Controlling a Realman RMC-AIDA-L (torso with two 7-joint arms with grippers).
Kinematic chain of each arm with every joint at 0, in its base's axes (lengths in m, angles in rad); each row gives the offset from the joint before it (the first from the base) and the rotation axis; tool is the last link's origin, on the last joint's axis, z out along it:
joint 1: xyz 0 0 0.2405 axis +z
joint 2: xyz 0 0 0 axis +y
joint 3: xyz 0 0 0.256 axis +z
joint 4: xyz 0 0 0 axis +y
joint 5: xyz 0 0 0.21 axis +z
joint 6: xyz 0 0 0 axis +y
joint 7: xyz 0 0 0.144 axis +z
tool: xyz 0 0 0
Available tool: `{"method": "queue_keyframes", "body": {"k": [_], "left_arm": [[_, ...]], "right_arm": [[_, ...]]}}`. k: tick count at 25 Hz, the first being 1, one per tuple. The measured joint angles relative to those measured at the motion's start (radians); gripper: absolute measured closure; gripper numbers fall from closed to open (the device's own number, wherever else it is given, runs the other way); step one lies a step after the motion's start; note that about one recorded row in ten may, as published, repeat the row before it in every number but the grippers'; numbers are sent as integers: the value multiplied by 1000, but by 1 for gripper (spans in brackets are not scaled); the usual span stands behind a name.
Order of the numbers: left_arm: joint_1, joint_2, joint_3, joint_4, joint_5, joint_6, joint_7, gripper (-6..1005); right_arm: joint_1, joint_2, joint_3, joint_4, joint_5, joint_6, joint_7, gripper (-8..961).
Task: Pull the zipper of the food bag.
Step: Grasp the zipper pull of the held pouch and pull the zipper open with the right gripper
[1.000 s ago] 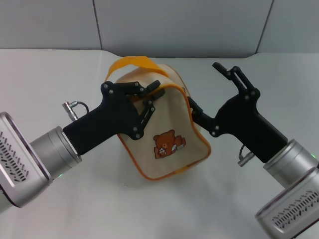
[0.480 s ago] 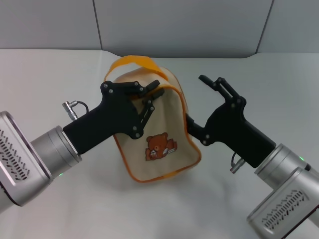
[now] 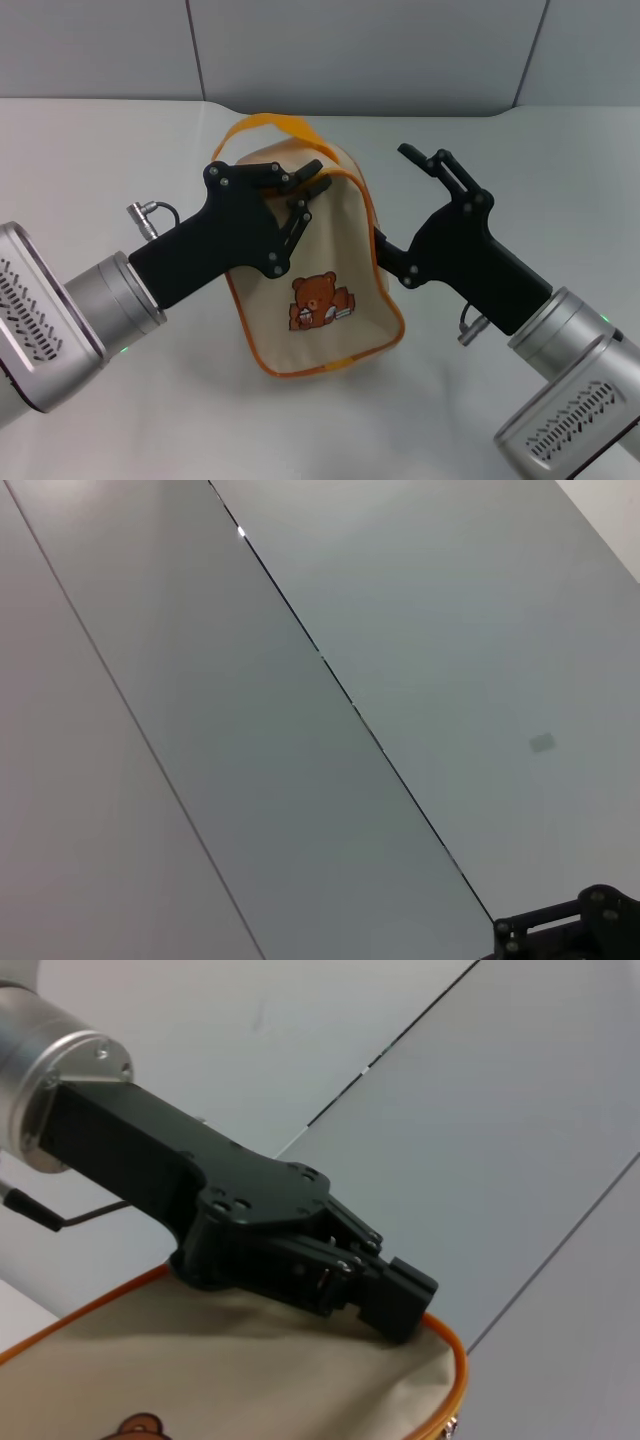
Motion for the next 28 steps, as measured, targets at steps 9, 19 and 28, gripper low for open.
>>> {"method": "queue_keyframes", "body": {"k": [9,19,28], "left_arm": [[1,0,0,-1,2,0,0,943],[1,0,0,-1,2,-2,-1,952],[4,0,0,-1,-1,-2,0,951]], "right_arm": [[4,0,3,14,0,9,4,160],[4,0,4,29,0,4,5,434],[1,0,4,30,-14,4,-1,829]]}}
